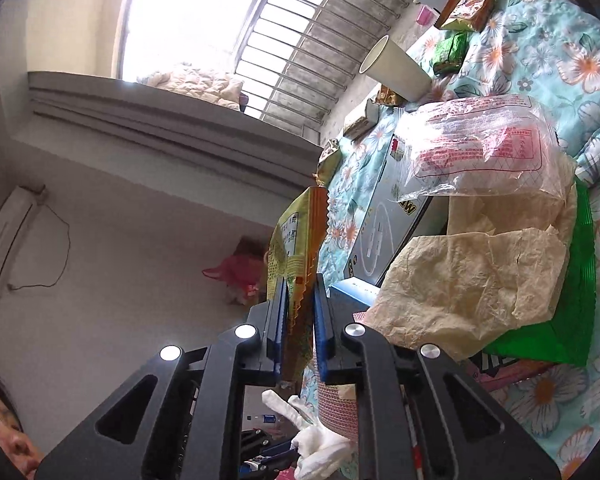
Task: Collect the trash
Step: 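Grasp the white glove with the left gripper while the right gripper grasps the yellow snack box, then carry the glove and snack box to the wastebasket and release both, then return both grippers from the wastebasket to the bed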
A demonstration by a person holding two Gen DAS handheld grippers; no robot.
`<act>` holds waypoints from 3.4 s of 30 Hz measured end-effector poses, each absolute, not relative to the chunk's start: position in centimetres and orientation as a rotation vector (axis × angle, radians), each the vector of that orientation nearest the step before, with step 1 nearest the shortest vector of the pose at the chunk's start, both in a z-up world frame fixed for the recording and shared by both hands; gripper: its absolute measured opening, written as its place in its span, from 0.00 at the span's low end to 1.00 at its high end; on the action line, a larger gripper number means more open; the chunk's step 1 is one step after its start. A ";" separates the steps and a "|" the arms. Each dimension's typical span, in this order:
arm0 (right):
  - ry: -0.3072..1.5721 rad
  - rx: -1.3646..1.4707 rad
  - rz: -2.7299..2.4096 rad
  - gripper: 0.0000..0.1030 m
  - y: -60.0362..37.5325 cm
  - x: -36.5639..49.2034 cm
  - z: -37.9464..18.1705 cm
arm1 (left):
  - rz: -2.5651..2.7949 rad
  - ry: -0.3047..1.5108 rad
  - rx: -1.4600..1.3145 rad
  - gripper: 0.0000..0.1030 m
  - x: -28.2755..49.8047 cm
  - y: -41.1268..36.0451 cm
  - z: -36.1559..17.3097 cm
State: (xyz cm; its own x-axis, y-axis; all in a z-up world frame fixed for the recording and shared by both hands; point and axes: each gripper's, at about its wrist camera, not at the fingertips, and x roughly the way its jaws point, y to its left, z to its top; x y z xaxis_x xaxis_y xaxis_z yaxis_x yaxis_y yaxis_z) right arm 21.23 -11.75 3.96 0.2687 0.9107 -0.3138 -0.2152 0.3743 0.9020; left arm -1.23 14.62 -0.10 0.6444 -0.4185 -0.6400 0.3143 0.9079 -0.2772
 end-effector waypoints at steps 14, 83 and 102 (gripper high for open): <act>0.759 0.902 0.831 0.12 -23.4 15.7 7.4 | -0.498 0.600 -0.073 0.04 0.0 11.4 5.7; 0.533 1.138 -0.358 0.12 -59.5 6.1 -9.2 | -1.088 1.087 0.235 0.03 27.3 -42.5 2.1; 0.704 1.305 -0.526 0.47 -67.6 12.3 -23.7 | -0.850 1.096 0.342 0.53 34.2 -49.5 -8.0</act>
